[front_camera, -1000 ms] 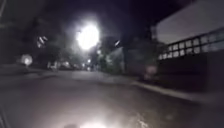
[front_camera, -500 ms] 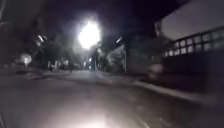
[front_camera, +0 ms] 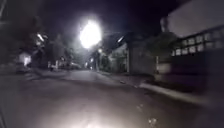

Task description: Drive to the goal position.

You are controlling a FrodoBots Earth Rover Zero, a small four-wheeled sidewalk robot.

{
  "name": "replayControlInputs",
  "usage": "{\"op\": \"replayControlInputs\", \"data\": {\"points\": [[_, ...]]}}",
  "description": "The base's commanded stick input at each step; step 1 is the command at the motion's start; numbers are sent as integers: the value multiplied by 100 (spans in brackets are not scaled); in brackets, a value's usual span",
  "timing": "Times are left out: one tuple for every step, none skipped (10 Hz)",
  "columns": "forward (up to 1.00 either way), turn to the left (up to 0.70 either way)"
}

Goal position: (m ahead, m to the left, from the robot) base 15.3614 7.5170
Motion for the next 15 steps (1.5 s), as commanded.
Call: {"op": "replayControlInputs", "data": {"points": [[70, 0], [70, 0], [70, 0], [70, 0], [70, 0], [70, 0], [70, 0], [70, 0], [70, 0], [70, 0], [70, 0], [70, 0], [70, 0], [70, 0], [70, 0]]}}
